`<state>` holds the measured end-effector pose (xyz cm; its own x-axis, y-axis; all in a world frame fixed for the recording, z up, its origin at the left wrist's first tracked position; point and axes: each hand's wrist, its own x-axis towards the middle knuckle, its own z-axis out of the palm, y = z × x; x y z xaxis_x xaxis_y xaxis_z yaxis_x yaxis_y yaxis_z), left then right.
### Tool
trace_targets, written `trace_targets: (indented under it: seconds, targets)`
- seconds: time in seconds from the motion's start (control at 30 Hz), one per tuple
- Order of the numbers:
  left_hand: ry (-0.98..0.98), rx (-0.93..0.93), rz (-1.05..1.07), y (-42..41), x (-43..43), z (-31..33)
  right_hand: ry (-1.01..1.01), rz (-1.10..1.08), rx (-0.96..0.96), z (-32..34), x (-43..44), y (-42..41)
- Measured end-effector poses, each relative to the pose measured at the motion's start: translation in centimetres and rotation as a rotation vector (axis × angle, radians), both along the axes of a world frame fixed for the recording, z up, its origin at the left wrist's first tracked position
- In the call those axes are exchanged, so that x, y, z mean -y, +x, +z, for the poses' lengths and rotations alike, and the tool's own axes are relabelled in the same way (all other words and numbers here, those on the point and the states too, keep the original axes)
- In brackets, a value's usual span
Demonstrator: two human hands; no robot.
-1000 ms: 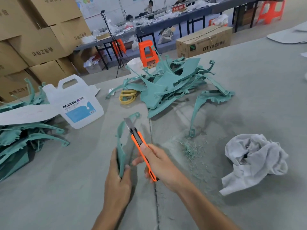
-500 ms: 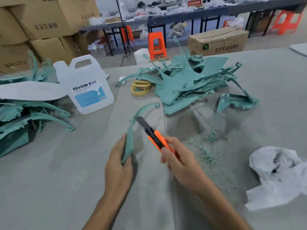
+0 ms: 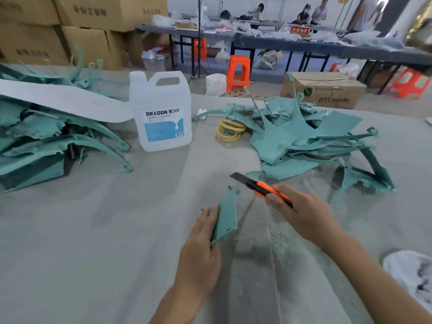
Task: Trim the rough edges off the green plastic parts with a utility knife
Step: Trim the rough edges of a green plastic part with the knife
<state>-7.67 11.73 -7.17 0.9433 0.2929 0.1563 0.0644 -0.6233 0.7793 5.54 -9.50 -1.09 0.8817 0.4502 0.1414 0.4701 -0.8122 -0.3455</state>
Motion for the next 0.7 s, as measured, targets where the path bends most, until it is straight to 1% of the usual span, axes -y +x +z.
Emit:
trace_targets:
  seconds: [0.07,0.13,0.2,0.3,0.33,0.37,0.43,0.5,0.53,0.6,0.7]
  targets:
    - [-0.01,-0.008,-0.013,-1.0,-0.3,0.1,-0.102,-0.059,0.038,-1.0,-0.5,1.9]
    - [-0.018,-0.005,-0.007,-2.3,-0.6,0.3,-0.247,-0.172,0.092,-2.2,-0.6,3.3]
    - [-0.027,-0.002,0.03,-4.1,-1.3,0.3,-0.365,-0.279,0.103,-3.0,-0.1,3.9]
    - [-0.038,0.016,0.085,-6.6,-2.5,0.5,-0.398,-0.31,0.118,-3.2,0.4,3.3]
    - [-0.036,0.02,0.088,-6.9,-2.6,0.4,-0.372,-0.319,0.133,-3.0,0.2,2.8]
    - [-0.043,0.018,0.089,-7.1,-2.7,0.4,-0.296,-0.33,0.13,-2.5,-0.3,2.0]
    - [-0.069,0.012,0.106,-7.0,-2.6,0.6,-0.02,-0.31,0.038,-1.5,-1.7,-0.6]
    - [-0.105,0.006,0.135,-6.7,-2.7,0.5,0.251,-0.189,-0.095,-0.7,-3.1,-4.6]
    - [-0.127,-0.003,0.149,-6.6,-2.7,0.4,0.312,-0.099,-0.147,-0.7,-3.7,-6.7]
    - [-0.167,-0.038,0.18,-6.6,-2.8,0.3,0.32,0.06,-0.189,-1.1,-4.4,-10.5]
    - [-0.2,-0.038,0.187,-6.6,-2.8,0.5,0.307,0.122,-0.184,-1.7,-4.9,-12.2]
